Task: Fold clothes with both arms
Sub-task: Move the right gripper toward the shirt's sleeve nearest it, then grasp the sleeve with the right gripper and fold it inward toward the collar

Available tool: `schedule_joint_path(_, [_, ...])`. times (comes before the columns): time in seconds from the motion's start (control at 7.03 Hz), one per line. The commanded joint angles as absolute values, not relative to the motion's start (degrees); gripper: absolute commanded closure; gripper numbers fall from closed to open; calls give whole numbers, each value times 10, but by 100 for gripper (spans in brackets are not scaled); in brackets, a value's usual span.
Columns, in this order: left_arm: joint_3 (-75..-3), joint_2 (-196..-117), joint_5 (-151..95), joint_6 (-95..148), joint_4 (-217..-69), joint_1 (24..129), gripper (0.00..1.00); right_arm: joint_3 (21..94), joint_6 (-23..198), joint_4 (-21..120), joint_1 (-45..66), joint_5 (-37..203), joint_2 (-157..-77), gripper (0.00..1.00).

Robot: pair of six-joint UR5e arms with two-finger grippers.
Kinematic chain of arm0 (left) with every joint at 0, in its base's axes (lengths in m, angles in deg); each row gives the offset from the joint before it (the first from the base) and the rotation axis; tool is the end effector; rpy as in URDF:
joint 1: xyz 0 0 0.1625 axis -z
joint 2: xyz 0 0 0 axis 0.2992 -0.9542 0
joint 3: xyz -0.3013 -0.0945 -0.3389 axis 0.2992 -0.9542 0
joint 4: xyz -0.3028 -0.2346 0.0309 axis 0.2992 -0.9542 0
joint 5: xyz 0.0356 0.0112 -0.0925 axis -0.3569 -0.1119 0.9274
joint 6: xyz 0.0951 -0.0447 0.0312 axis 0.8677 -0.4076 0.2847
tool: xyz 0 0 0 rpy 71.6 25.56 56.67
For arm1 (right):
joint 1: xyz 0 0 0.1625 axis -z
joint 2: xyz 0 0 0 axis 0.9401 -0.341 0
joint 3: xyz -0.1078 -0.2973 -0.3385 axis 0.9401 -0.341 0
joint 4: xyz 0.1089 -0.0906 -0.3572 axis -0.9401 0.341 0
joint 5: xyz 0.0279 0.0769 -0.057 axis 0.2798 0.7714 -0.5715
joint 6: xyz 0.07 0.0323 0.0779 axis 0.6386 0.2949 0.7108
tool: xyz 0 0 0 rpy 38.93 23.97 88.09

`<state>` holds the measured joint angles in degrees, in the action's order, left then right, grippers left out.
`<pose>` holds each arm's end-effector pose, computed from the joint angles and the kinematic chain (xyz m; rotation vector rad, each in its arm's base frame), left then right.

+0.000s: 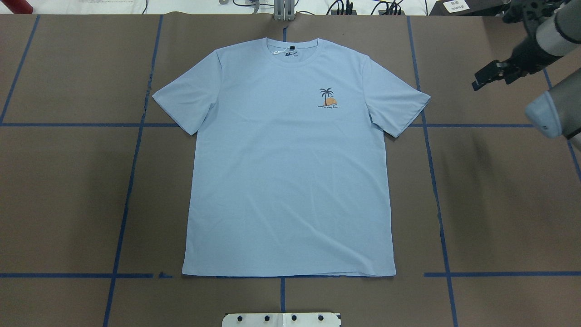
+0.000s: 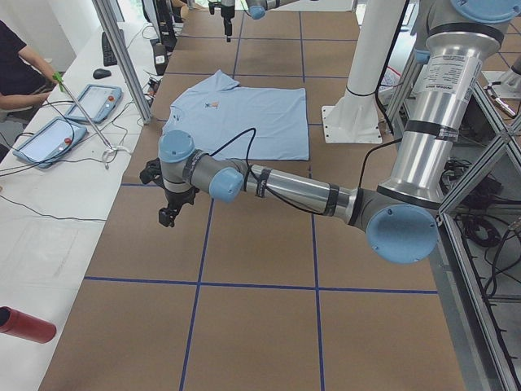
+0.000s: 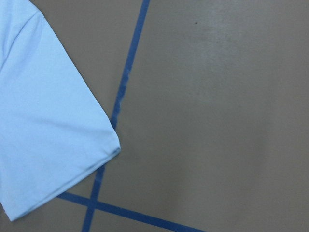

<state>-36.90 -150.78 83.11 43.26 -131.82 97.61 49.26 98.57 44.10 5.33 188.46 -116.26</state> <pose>0.0419 -0.5891 0.5592 0.4082 0.7638 0.3695 -0.2151 -0.6083 0.5158 0.2216 -0.8367 -0.1607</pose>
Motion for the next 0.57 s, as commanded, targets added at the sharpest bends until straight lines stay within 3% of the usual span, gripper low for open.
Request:
schedule_joint_path(0.0, [-365, -1512, 827, 403, -1337, 937, 0, 394, 1075, 257, 121, 1847, -1137, 0])
schedule_joint_path(0.43, [-373, -1514, 827, 391, -1356, 939, 0, 287, 1094, 204, 133, 1814, -1087, 0])
